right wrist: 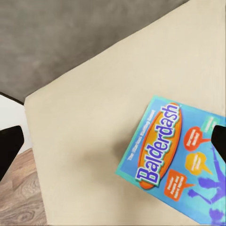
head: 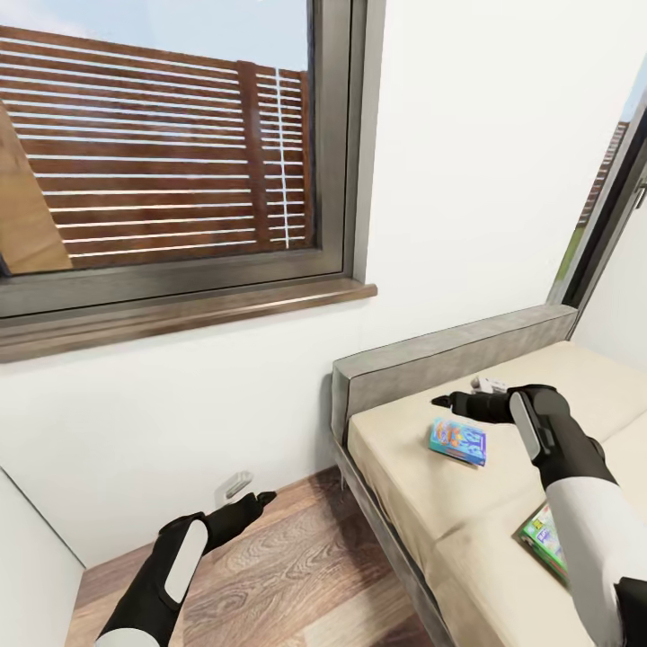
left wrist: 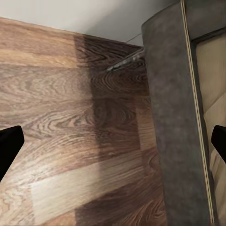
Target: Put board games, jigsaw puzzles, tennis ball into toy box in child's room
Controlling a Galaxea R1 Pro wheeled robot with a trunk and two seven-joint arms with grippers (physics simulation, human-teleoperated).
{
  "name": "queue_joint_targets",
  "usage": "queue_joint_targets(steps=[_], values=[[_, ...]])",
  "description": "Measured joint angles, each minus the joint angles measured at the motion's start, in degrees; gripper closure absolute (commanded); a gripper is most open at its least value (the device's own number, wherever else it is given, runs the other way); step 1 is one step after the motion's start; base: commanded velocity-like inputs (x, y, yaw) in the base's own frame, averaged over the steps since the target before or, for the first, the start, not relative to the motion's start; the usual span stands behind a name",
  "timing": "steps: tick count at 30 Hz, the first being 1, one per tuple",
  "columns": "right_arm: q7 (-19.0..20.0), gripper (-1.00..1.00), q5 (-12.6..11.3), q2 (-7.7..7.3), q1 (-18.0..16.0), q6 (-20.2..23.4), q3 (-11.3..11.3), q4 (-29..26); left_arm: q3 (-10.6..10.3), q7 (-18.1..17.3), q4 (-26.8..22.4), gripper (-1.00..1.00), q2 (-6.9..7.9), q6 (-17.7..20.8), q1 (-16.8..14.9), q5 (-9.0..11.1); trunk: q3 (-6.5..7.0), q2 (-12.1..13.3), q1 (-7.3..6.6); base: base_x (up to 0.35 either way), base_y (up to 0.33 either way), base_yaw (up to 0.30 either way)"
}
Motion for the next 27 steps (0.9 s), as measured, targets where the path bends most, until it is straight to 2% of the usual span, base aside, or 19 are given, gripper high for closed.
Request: queue_joint_targets(steps=[8, 16, 27], values=[[0.0, -1.00, 0.0, -2.43, -2.6, -2.6, 0.0, 2.6, 0.0, 0.0, 0.0, -1.00, 0.00, 0.0, 0.0, 0.0, 0.00, 0.0, 0.00, 0.000, 0.000, 0.000], [0.0, -1.00, 0.0, -2.44, -5.1, -4.9, 0.0, 5.1, 0.0, 0.0, 0.0, -1.00, 0.00, 0.0, 0.0, 0.0, 0.00, 0.0, 0.00, 0.000, 0.000, 0.000], [-0.4, -1.00, 0.3, -2.12, -4.8, -4.5, 0.0, 8.7, 0.3, 0.3, 0.0, -1.00, 0.16, -0.1, 0.1, 0.1, 0.00, 0.0, 0.00, 0.000, 0.000, 0.000]])
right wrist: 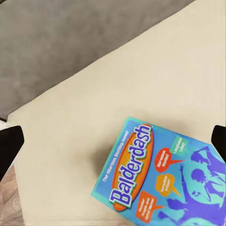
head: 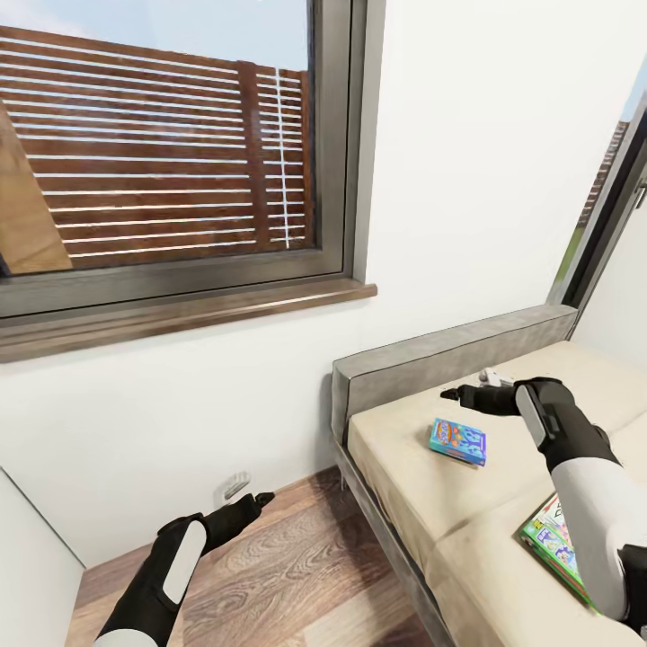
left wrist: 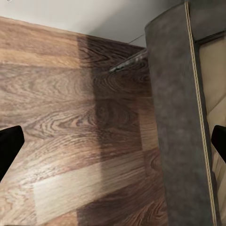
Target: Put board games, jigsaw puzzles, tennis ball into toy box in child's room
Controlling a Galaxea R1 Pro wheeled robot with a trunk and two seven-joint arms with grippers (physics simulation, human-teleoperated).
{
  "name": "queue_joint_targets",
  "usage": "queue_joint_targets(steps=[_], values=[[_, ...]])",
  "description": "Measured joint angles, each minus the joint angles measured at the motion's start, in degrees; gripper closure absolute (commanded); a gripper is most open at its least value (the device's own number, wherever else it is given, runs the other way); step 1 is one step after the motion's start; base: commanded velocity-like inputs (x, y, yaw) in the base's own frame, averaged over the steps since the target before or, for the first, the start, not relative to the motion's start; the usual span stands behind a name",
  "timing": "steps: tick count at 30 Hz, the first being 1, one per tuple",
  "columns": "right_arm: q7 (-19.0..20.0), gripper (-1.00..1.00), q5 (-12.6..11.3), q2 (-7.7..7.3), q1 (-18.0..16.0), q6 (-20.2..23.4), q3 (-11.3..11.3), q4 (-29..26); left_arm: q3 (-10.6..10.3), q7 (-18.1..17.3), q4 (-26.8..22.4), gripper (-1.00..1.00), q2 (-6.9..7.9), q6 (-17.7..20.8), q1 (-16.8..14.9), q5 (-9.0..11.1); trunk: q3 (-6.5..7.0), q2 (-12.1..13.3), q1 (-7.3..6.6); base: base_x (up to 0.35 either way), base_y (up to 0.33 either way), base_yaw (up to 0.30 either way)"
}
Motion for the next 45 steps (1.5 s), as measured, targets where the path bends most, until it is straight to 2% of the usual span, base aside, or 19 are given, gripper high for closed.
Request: queue_joint_targets(steps=[15, 17, 18, 19, 36, 45], values=[[-4.2, -1.00, 1.3, 4.76, 4.9, 4.9, -0.9, -4.8, 4.3, 1.1, 0.1, -1.00, -0.27, -0.4, -0.5, 0.3, 0.00, 0.0, 0.00, 0.000, 0.000, 0.000], [-4.2, -1.00, 1.4, 4.79, 5.5, 5.6, -0.9, -5.4, 4.4, 1.1, 0.1, -1.00, -0.28, -0.4, -0.5, 0.3, 0.00, 0.0, 0.00, 0.000, 0.000, 0.000], [-4.2, -1.00, 1.3, 4.81, 8.5, 9.0, -0.9, -13.4, 4.4, 1.1, 0.1, -1.00, -0.28, -0.3, -0.5, 0.3, 0.00, 0.0, -0.01, 0.000, 0.000, 0.000], [-4.3, -1.00, 1.3, 4.81, 8.7, 9.1, -0.9, -13.9, 4.4, 1.1, 0.1, -1.00, -0.28, -0.4, -0.5, 0.3, 0.00, 0.0, 0.00, 0.000, 0.000, 0.000], [-4.5, -1.00, 1.4, 4.58, 8.4, 9.4, -1.0, -13.9, 4.5, 1.1, 0.1, -1.00, -0.29, -0.4, -0.4, 0.3, -0.88, 0.0, 0.00, 0.000, 0.000, 0.000], [-4.5, -1.00, 1.4, 4.40, 8.3, 9.4, -2.1, -13.8, 4.6, 1.1, 0.1, -1.00, -0.31, -0.4, -0.4, 0.2, -1.69, 0.0, 0.00, 0.000, 0.000, 0.000]])
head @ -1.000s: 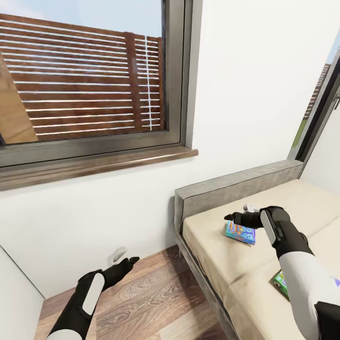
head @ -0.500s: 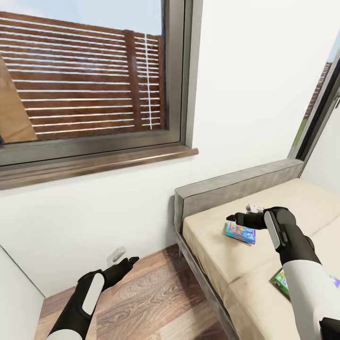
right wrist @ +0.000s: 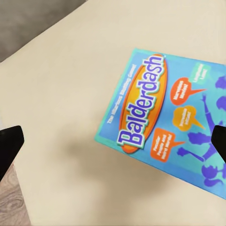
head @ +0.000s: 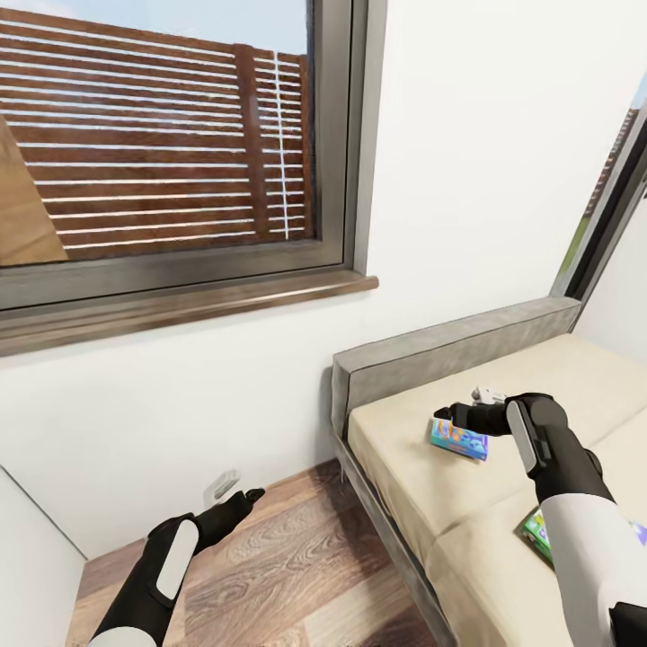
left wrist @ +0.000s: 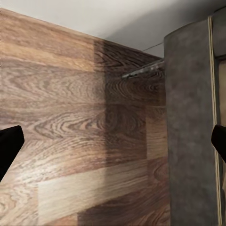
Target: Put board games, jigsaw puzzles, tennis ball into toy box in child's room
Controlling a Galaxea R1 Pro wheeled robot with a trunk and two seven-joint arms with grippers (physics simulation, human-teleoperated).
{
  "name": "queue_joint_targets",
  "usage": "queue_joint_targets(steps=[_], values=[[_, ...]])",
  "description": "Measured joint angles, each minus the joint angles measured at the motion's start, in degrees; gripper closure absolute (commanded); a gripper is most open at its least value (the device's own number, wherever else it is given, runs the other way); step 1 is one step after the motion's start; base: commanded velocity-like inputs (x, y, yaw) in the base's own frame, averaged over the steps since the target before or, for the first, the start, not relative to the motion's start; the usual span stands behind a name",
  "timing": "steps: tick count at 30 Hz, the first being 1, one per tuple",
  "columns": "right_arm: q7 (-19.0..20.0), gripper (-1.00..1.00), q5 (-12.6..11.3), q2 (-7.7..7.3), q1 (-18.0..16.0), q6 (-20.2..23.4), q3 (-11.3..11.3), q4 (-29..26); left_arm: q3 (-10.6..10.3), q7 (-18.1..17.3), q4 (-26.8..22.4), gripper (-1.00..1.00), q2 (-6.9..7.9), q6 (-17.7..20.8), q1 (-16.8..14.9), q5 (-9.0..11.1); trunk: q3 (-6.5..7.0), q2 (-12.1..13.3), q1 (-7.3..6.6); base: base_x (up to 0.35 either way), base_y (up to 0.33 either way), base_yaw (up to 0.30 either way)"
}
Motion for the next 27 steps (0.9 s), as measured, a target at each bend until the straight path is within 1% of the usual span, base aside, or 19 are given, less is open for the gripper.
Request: queue_joint_targets(steps=[6, 12, 14, 15, 17, 18, 19, 20, 22, 23, 24, 25, 27], values=[[0.0, -1.00, 0.1, -0.10, -0.1, 0.1, -0.3, 0.1, 0.0, 0.0, 0.0, -1.00, -0.03, 0.0, 0.0, 0.0, -0.56, 0.0, 0.00, 0.000, 0.000, 0.000], [-0.5, -1.00, 0.1, -0.22, -1.6, 0.1, -0.4, 1.6, 0.0, 0.0, 0.0, -1.00, -0.04, 0.0, 0.0, -0.1, -1.12, 0.0, 0.00, 0.000, 0.000, 0.000], [-1.6, -1.00, 0.1, -0.48, -3.3, 0.0, -0.8, 3.7, 0.0, 0.0, 0.0, -1.00, -0.05, 0.0, 0.0, -0.1, -1.30, 0.0, 0.00, 0.000, 0.000, 0.000], [-1.6, -1.00, 0.1, -0.48, -3.3, 0.0, -0.8, 3.7, 0.0, 0.0, 0.0, -1.00, -0.05, 0.0, 0.0, -0.1, -1.40, 0.0, 0.00, 0.000, 0.000, 0.000], [-3.2, -1.00, 0.1, -1.01, -5.4, -0.2, -1.5, 6.8, 0.0, -0.1, 0.0, -1.00, -0.06, 0.0, 0.0, -0.1, -1.58, 0.0, 0.00, 0.000, 0.000, 0.000], [-3.2, -1.00, 0.1, -1.01, -5.4, -0.2, -1.5, 6.8, 0.0, -0.1, 0.0, -1.00, -0.06, 0.0, 0.0, -0.1, -1.68, 0.0, 0.00, 0.000, 0.000, 0.000], [-4.0, -1.00, 0.1, -1.31, -6.6, -0.6, -1.9, 8.7, 0.0, -0.1, 0.0, -1.00, -0.06, 0.0, 0.0, -0.1, -1.77, 0.0, 0.00, 0.000, 0.000, 0.000], [-4.0, -1.00, 0.0, -1.31, -6.6, -0.6, -2.0, 8.7, 0.0, -0.1, 0.0, -1.00, -0.06, 0.0, 0.0, -0.1, -1.87, 0.0, 0.00, 0.000, 0.000, 0.000], [-5.3, -1.00, 0.0, -1.83, -9.2, -2.3, -2.5, 12.8, 0.0, -0.1, 0.0, -1.00, -0.07, 0.0, 0.0, -0.1, -2.05, 0.0, 0.00, 0.000, 0.000, 0.000], [-5.4, -1.00, 0.0, -1.84, -9.3, -2.4, -2.6, 12.8, 0.0, -0.1, 0.0, -1.00, -0.07, 0.0, 0.0, -0.1, -2.15, 0.0, 0.00, 0.000, 0.000, 0.000], [-5.8, -1.00, 0.0, -2.02, -10.6, -3.6, -2.7, 14.8, 0.0, 0.0, 0.0, -1.00, -0.07, 0.0, 0.0, -0.1, -2.24, 0.0, 0.00, 0.000, 0.000, 0.000], [-5.9, -1.00, 0.0, -2.03, -10.7, -3.7, -2.7, 14.8, 0.0, 0.0, 0.0, -1.00, -0.07, 0.0, 0.0, -0.1, -2.34, 0.0, 0.00, 0.000, 0.000, 0.000], [-6.6, -1.00, 0.1, -2.34, -13.4, -6.2, -3.0, 18.5, 0.0, 0.0, 0.0, -1.00, -0.07, 0.0, 0.0, 0.0, -2.52, 0.0, 0.00, 0.000, 0.000, 0.000]])
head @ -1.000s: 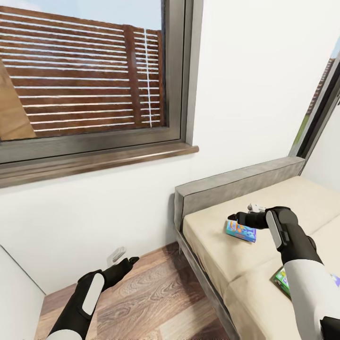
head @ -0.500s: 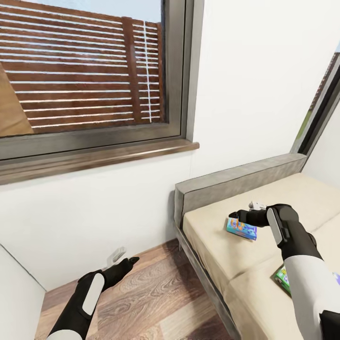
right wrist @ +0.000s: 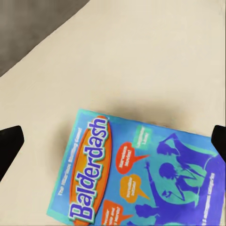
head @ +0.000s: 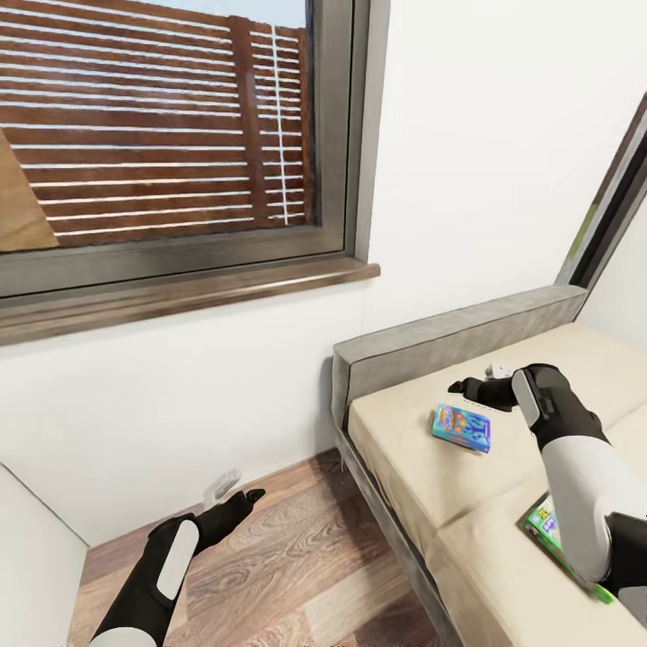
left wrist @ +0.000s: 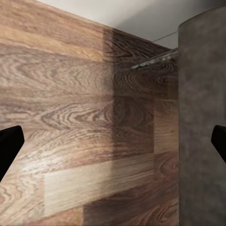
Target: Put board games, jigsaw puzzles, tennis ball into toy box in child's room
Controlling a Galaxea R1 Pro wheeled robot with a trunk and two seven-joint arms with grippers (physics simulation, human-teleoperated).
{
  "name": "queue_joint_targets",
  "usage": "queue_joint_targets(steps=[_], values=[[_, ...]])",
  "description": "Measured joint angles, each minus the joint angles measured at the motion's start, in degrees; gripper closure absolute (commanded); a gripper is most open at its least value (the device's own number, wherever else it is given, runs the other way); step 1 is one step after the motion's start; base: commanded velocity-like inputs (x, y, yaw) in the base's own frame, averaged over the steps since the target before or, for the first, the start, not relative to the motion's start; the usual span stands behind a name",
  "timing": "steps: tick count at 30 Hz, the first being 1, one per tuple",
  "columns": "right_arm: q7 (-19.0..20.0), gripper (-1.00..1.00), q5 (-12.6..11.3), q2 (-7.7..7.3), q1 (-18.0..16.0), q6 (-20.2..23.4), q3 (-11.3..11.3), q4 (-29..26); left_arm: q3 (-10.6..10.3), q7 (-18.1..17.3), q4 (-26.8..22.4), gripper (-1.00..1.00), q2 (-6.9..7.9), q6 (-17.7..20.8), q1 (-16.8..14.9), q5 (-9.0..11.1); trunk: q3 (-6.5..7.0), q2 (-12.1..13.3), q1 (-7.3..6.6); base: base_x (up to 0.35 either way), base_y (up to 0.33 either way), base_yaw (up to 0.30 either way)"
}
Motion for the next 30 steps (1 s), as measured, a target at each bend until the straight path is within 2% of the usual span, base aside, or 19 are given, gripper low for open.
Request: queue_joint_targets(steps=[9, 17, 30], values=[[-1.0, -1.00, 0.2, -0.58, -5.4, -4.0, -0.4, 6.6, 0.0, 0.0, 0.0, -1.00, 0.00, 0.0, 0.0, 0.0, -0.84, 0.0, 0.00, 0.000, 0.000, 0.000], [-1.2, -1.00, 0.2, -0.77, -7.5, -4.9, -0.5, 8.2, 0.0, 0.0, 0.0, -1.00, 0.00, 0.0, 0.0, 0.1, -1.59, 0.0, 0.00, 0.000, 0.000, 0.000], [-1.3, -1.00, 0.3, -1.70, -8.4, -5.3, -0.4, 9.2, 0.0, -0.1, 0.0, -1.00, 0.00, 0.0, 0.0, 0.0, -2.81, 0.0, 0.00, 0.000, 0.000, 0.000]])
